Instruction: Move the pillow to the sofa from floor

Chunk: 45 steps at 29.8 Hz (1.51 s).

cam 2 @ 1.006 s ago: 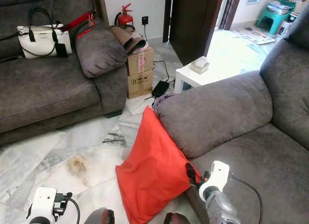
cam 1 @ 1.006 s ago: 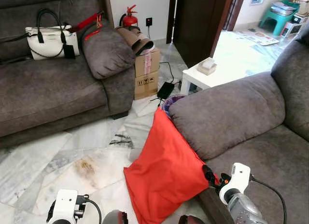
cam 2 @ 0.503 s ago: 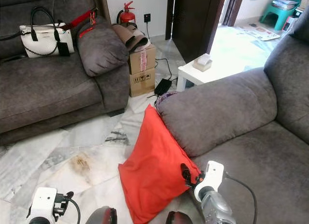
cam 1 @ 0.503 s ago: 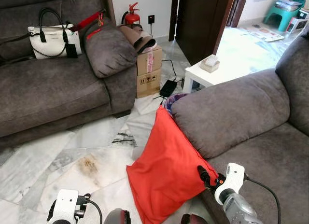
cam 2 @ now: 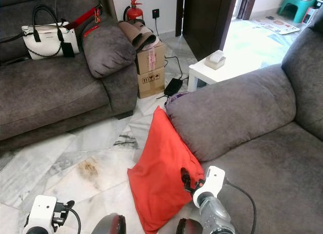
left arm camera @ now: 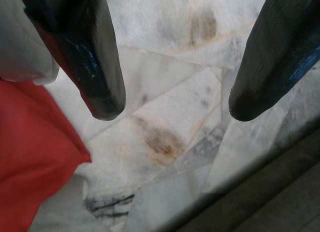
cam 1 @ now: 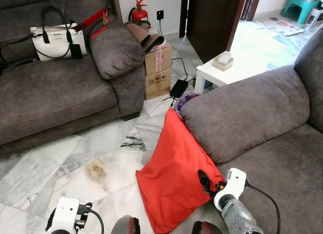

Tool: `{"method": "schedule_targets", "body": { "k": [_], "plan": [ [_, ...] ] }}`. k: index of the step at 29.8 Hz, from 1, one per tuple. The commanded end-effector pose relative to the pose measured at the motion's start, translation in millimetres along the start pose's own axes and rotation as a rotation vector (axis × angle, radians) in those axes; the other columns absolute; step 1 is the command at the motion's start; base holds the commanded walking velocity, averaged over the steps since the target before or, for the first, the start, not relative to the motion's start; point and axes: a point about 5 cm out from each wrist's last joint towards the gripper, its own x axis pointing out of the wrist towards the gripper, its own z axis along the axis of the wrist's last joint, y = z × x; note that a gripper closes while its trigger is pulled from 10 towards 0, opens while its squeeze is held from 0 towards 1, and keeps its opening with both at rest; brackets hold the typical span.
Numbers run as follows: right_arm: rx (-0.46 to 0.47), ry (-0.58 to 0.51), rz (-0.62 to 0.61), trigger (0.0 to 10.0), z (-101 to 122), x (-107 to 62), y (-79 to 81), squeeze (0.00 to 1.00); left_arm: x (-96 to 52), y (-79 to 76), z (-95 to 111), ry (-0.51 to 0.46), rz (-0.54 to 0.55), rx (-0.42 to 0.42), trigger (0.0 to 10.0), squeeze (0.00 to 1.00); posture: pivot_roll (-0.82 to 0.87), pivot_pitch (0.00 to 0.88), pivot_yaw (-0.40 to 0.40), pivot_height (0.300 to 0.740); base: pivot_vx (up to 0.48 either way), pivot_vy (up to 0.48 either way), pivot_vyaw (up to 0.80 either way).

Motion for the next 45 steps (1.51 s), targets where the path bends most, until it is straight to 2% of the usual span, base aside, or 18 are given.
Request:
{"method": "schedule_targets", "body": {
  "k": [1, 4, 5, 7, 26, 36, 45],
  "plan": [
    [0.003, 0.015, -0.005, 10.0, -5.0, 1.5, 5.5, 0.00, -2.8, 3.6, -2.3, 0.016, -0.007, 0.024, 10.0, 0.00, 0.24, 0.165, 0.067, 0.618, 0.000, 0.000, 0.00],
    [-0.038, 0.017, -0.033, 10.0, -6.5, 1.6, 5.9, 0.00, -3.7, 5.1, -1.0, 0.011, -0.004, 0.028, 10.0, 0.00, 0.25, 0.168, 0.069, 0.618, 0.000, 0.000, 0.00],
    [-0.041, 0.011, -0.039, 4.8, -6.0, 1.7, 5.8, 0.00, -3.9, 5.3, -0.8, 0.010, -0.003, 0.029, 10.0, 0.00, 0.25, 0.169, 0.069, 0.618, 0.000, 0.000, 0.00],
    [-0.039, -0.009, -0.058, 0.0, -4.3, 1.6, 5.0, 0.00, -5.0, 5.6, -0.6, 0.009, -0.002, 0.030, 10.0, 0.00, 0.26, 0.173, 0.070, 0.618, 0.000, 0.000, 0.00],
    [-0.009, -0.043, -0.057, 0.0, -1.0, 2.6, 7.1, 0.00, -7.1, 1.8, 3.0, -0.001, -0.011, 0.014, 10.0, 0.00, 0.26, 0.177, 0.066, 0.618, 0.000, 0.000, 0.00],
    [0.007, -0.029, -0.001, 0.0, -4.0, 3.9, 13.9, 0.00, -5.9, -0.7, 5.8, -0.012, -0.022, -0.001, 10.0, 0.00, 0.25, 0.175, 0.059, 0.618, 0.000, 0.000, 0.00],
    [-0.024, -0.020, -0.011, 0.0, -3.6, 3.4, 11.7, 0.00, -3.9, -4.5, 7.3, -0.019, -0.024, -0.013, 10.0, 0.00, 0.25, 0.171, 0.044, 0.618, 0.000, 0.000, 0.00]
  ]
}}
